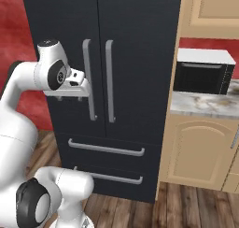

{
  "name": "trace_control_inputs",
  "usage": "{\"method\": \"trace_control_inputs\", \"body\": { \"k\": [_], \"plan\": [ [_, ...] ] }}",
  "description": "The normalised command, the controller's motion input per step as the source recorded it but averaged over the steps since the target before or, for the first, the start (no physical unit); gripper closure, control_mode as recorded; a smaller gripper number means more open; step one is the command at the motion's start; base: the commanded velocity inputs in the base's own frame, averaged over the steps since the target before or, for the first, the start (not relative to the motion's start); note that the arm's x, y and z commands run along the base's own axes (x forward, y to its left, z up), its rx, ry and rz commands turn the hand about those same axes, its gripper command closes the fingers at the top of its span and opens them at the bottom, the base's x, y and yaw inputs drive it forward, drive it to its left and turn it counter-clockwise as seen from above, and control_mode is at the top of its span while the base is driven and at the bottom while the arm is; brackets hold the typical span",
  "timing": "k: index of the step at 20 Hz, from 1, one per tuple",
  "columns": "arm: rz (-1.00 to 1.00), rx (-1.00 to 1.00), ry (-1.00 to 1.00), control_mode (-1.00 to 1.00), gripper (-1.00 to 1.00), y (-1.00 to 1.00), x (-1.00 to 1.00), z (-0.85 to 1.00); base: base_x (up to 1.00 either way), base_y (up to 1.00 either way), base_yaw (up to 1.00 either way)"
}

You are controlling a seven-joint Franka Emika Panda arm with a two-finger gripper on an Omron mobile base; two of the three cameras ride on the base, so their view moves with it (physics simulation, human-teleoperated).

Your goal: Take the lemon wedge from the fridge and place it on the plate with fish on the dining counter.

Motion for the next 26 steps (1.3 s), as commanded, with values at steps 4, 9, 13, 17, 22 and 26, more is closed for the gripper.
{"method": "trace_control_inputs", "body": {
  "k": [4,9,13,17,22,26],
  "plan": [
    [0.0,0.0,0.0,-1.0,-1.0,0.0,0.0,0.0,-0.23,0.0,0.0],
    [0.0,0.0,-0.07,-1.0,-1.0,0.0,0.0,0.06,0.0,0.0,0.0],
    [0.0,0.02,-0.13,-1.0,-1.0,-0.32,0.09,0.13,0.0,0.0,0.0],
    [0.0,0.02,-0.2,-1.0,-1.0,-0.53,0.76,0.03,0.0,0.0,0.0],
    [0.06,0.0,-0.01,-1.0,-1.0,-0.19,0.98,-0.1,0.0,0.0,0.0],
    [0.0,0.02,-0.05,-1.0,-1.0,-0.19,0.81,-0.02,0.0,0.0,0.0]
  ]
}}
